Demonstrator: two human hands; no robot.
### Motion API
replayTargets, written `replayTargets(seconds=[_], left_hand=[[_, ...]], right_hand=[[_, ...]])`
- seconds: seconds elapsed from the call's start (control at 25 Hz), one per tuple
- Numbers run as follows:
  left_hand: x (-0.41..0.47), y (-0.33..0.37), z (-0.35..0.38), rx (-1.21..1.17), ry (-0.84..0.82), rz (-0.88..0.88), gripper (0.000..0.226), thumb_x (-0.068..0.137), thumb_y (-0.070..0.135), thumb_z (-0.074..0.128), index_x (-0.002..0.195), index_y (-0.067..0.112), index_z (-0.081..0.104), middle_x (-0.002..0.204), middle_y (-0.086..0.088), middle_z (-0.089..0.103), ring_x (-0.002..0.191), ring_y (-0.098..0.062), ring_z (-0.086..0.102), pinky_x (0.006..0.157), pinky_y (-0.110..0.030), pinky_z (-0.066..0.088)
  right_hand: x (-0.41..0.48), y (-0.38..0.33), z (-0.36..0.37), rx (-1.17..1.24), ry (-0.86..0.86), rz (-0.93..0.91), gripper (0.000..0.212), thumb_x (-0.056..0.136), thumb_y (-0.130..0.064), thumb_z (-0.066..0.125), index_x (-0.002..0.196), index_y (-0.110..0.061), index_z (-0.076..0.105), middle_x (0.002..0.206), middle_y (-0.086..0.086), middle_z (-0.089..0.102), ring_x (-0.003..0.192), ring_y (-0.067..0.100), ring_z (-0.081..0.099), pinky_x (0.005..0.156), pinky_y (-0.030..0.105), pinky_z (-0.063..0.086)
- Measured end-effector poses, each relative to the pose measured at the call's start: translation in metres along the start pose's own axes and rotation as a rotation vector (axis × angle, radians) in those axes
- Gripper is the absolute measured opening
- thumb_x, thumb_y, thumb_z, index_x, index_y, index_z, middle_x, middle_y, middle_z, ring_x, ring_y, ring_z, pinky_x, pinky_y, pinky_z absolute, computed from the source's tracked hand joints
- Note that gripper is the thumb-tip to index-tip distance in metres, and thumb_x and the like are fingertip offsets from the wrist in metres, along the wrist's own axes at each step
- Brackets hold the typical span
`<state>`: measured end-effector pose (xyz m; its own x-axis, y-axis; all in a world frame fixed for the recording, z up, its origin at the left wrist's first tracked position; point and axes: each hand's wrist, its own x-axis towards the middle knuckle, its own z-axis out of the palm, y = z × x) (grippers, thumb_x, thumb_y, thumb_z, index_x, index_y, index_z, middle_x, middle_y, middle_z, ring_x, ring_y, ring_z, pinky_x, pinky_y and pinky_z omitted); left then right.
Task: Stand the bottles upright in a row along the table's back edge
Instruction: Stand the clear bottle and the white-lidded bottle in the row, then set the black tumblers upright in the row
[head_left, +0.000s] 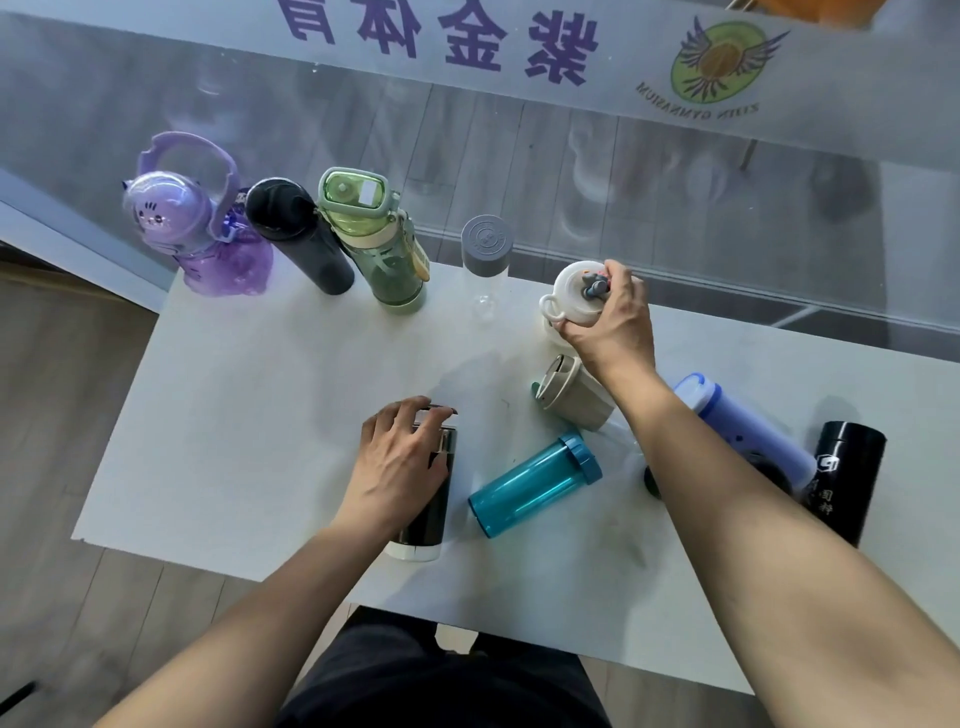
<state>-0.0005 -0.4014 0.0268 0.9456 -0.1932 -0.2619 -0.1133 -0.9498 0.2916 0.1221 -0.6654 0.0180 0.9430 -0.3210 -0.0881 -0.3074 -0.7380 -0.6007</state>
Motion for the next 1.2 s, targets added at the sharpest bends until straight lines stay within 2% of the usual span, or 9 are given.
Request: replayTargets(seconds=[0.2,0.28,0.36,0.44,0.6,0.8,0.96,1.08,1.2], left_hand=[[-0.004,-0.007,0.011,-0.022,-0.046,-0.05,0.064,0.079,0.029,0.068,0.138,0.028,0.046,0.142,-0.005,0.044,0.119,-0.035,0.049,0.101,-0.046,0.04],[-0.004,-0.008,0.016,-0.049,-0.078,-0.149,0.078,0.078,0.039,0.069,0.145,0.028,0.033,0.14,-0.007,0.042,0.114,-0.037,0.052,0.095,-0.046,0.044],[-0.005,-0.009,0.022,-0.091,-0.124,-0.28,0.094,0.076,0.05,0.069,0.151,0.028,0.016,0.132,-0.01,0.047,0.112,-0.037,0.053,0.093,-0.046,0.046],[-0.004,-0.01,0.029,-0.175,-0.172,-0.381,0.105,0.074,0.056,0.07,0.152,0.026,0.007,0.125,-0.012,0.052,0.113,-0.037,0.053,0.092,-0.046,0.047],[-0.003,-0.008,0.033,-0.481,-0.144,-0.481,0.099,0.069,0.046,0.078,0.147,0.019,0.023,0.129,-0.011,0.056,0.121,-0.033,0.053,0.097,-0.043,0.047],[-0.022,0.011,0.013,-0.559,0.044,-0.267,0.086,0.065,0.033,0.083,0.139,0.031,0.038,0.129,0.003,0.053,0.117,-0.02,0.055,0.092,-0.033,0.046],[-0.04,0.031,-0.007,-0.587,0.193,-0.058,0.085,0.065,0.032,0.086,0.136,0.036,0.041,0.122,0.011,0.054,0.103,-0.011,0.061,0.082,-0.026,0.052],[-0.047,0.046,-0.017,-0.561,0.241,0.005,0.083,0.067,0.032,0.087,0.134,0.035,0.039,0.122,0.012,0.053,0.1,-0.011,0.06,0.077,-0.031,0.056],[-0.044,0.055,-0.028,-0.513,0.238,0.065,0.086,0.07,0.034,0.086,0.138,0.035,0.035,0.125,0.009,0.052,0.101,-0.012,0.059,0.077,-0.038,0.058]], right_hand=[[-0.011,-0.002,-0.02,-0.021,-0.08,0.088,0.108,0.072,-0.029,0.083,0.158,-0.012,0.021,0.152,0.014,0.037,0.137,0.032,0.041,0.113,0.038,0.034],[-0.037,-0.009,-0.032,0.016,0.041,0.055,0.1,0.075,-0.022,0.081,0.156,-0.009,0.025,0.15,0.016,0.04,0.136,0.032,0.04,0.114,0.035,0.031],[-0.077,-0.017,-0.037,0.07,0.189,-0.069,0.083,0.079,-0.015,0.075,0.15,-0.005,0.035,0.141,0.017,0.048,0.129,0.032,0.045,0.111,0.036,0.035],[-0.117,-0.025,-0.037,0.103,0.196,-0.119,0.073,0.081,-0.013,0.072,0.146,-0.004,0.041,0.133,0.015,0.052,0.122,0.029,0.048,0.109,0.037,0.039],[-0.16,-0.031,-0.027,0.153,0.003,-0.067,0.067,0.084,-0.013,0.072,0.146,-0.009,0.045,0.134,0.011,0.053,0.124,0.025,0.052,0.111,0.036,0.04],[-0.161,-0.034,-0.026,0.161,-0.231,-0.103,0.066,0.086,-0.034,0.074,0.143,-0.019,0.047,0.133,0.003,0.054,0.123,0.018,0.053,0.108,0.037,0.044],[-0.155,-0.051,-0.027,0.264,-0.485,-0.127,0.079,0.07,-0.057,0.079,0.137,-0.032,0.046,0.128,-0.005,0.057,0.118,0.011,0.056,0.104,0.032,0.048],[-0.153,-0.058,-0.036,0.29,-0.5,-0.152,0.073,0.063,-0.062,0.08,0.123,-0.038,0.047,0.116,-0.009,0.06,0.107,0.009,0.059,0.095,0.031,0.054],[-0.155,-0.06,-0.054,0.33,-0.404,-0.155,0.069,0.061,-0.059,0.084,0.117,-0.035,0.051,0.111,-0.011,0.063,0.102,0.006,0.061,0.091,0.03,0.055]])
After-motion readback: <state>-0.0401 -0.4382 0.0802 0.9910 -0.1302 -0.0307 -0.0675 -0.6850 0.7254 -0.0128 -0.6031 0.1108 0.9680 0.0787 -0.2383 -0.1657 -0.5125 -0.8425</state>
